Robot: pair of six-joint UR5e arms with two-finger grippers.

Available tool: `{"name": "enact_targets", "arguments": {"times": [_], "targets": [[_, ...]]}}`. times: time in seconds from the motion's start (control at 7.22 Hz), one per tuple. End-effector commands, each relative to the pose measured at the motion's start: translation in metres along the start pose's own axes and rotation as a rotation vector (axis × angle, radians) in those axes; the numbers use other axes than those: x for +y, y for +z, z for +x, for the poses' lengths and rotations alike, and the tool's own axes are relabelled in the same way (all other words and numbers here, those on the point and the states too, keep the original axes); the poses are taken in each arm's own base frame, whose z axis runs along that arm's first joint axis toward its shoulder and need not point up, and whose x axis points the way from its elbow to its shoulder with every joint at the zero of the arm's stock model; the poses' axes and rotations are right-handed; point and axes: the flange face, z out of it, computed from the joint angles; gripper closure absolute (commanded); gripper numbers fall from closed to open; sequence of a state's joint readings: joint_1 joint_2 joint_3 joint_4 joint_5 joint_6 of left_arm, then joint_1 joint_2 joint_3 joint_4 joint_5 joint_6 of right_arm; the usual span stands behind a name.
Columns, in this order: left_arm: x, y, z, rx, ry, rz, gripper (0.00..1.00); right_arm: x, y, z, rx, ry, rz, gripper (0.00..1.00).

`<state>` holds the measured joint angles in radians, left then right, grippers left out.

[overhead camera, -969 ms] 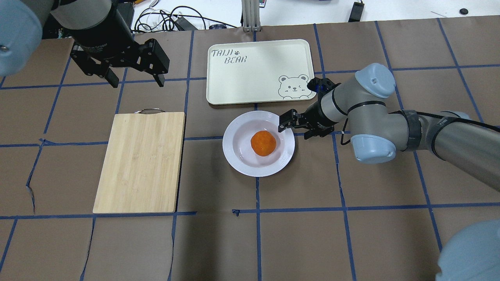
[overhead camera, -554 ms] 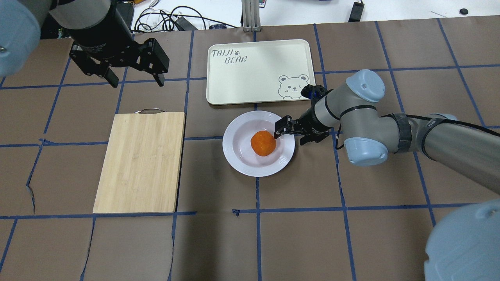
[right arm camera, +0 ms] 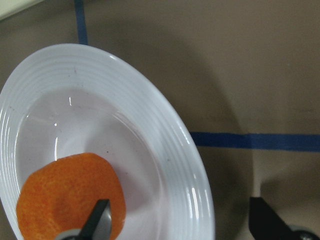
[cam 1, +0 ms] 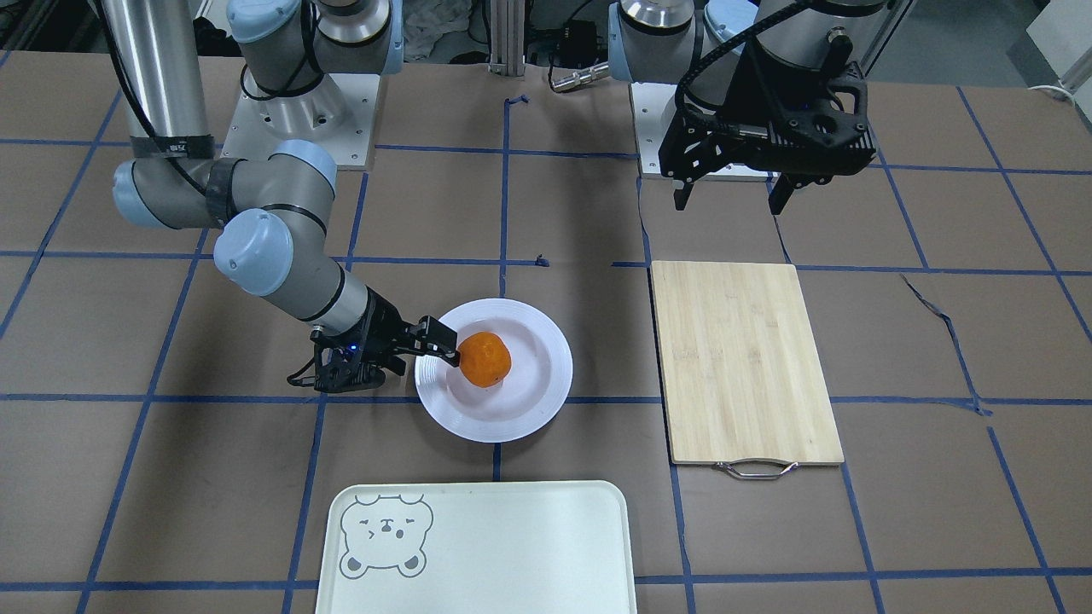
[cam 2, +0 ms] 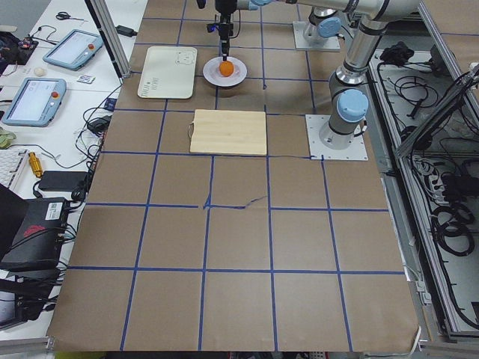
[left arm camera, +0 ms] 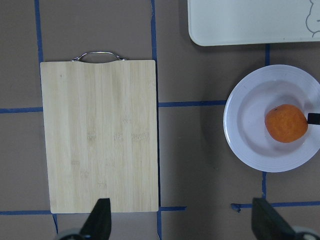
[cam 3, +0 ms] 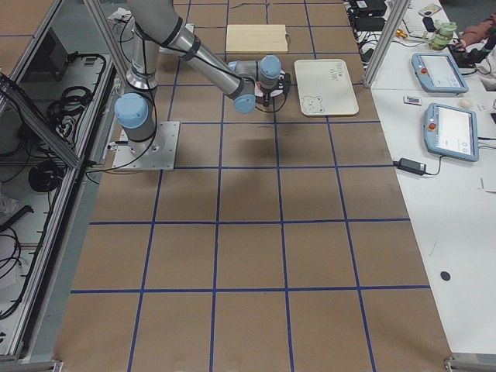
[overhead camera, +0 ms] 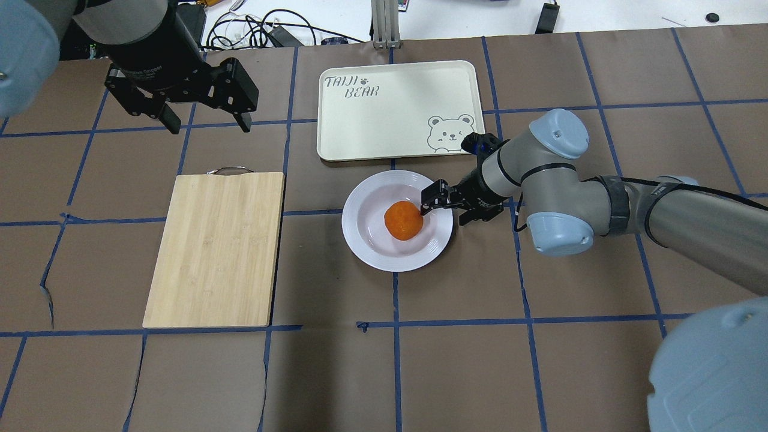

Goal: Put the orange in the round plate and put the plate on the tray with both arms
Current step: 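Lower the right gripper and grip the plate rim nearest it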

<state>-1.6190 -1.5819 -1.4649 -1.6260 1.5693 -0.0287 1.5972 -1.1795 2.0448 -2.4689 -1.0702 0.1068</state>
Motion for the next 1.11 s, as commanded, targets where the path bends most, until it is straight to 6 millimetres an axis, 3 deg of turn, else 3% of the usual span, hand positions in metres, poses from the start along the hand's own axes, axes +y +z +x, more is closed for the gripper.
{"name": "enact_targets", "arguments": {"times": [0.0,0.14,0.55,0.69,0.97], "targets": [[0.001,-0.001,0.002,0.012,0.000,0.001,0.00,0.002,0.004,-0.003,0.001,-0.002,-0.008,0.09],[0.002,-0.001,0.002,0.012,0.000,0.000,0.00,0.004,0.006,-0.012,0.002,0.032,-0.008,0.15],[0.002,0.001,0.001,0.012,-0.001,-0.003,0.00,0.004,0.009,-0.012,0.013,0.026,0.004,0.19],[0.002,0.001,0.001,0.012,-0.001,-0.003,0.00,0.004,0.011,-0.011,0.015,0.028,0.000,0.29],[0.003,0.002,0.001,0.012,-0.001,-0.005,0.00,0.004,0.012,-0.012,0.003,0.031,-0.003,0.34]]}}
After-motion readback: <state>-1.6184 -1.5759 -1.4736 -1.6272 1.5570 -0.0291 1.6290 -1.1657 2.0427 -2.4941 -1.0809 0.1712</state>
